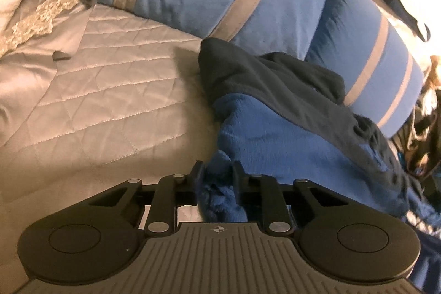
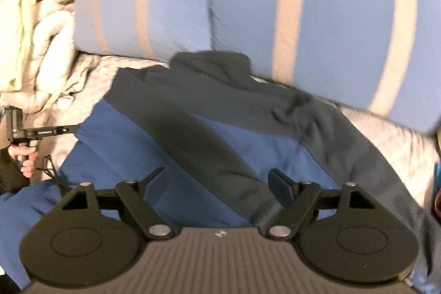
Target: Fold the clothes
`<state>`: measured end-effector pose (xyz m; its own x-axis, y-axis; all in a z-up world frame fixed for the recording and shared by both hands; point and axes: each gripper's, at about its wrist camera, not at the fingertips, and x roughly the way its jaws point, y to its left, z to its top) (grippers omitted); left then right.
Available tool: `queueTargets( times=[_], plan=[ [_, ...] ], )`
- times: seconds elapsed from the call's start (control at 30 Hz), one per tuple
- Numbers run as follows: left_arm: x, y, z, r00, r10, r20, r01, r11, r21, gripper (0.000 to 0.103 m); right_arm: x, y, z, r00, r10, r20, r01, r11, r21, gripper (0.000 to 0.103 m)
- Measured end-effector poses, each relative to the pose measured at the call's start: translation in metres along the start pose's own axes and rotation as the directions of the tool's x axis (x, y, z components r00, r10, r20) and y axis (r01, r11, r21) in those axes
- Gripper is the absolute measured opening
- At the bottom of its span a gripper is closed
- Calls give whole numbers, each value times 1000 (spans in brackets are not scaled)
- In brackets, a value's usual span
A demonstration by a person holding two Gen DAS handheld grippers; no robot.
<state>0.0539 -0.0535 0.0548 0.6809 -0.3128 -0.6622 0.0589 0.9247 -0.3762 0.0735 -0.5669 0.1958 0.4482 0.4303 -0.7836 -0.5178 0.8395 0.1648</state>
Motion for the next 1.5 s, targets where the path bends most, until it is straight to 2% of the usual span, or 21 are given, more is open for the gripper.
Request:
queueTargets(
  times=[0.17,0.3,0.47,0.73,0.83,0.97,1.07,1.3,1.5],
  plan=[
    [-3,3,1,1000,-20,14,20,1000,3,24,9,37,25,1000,11,-9,-12,998,-68,88],
    [-10,12,2,998,-33,54,34,999,-21,38,17,69,37,999,26,-24,-29,986,-165,88],
    [-9,23,5,992,-102,71,107,992,-72,38,36,98,53,998,51,-26,-55,972,-228,88],
    [8,30,-3,983,-165,79,173,979,-110,37,81,131,74,997,80,-8,-79,965,-251,87],
    [15,36,-8,976,-196,91,208,964,-163,37,94,141,80,996,88,-4,-87,963,-256,87],
    [25,46,-13,966,-242,96,259,930,-261,37,110,153,89,995,101,-1,-98,961,-260,87],
    [26,50,-17,955,-272,122,296,912,-284,27,120,161,97,994,108,8,-102,956,-274,87],
    [18,43,-22,955,-259,141,284,936,-205,24,156,181,115,989,137,51,-109,923,-370,86],
    [15,33,-29,961,-215,173,235,966,-106,24,196,199,123,977,192,93,-133,890,-435,84]
  ],
)
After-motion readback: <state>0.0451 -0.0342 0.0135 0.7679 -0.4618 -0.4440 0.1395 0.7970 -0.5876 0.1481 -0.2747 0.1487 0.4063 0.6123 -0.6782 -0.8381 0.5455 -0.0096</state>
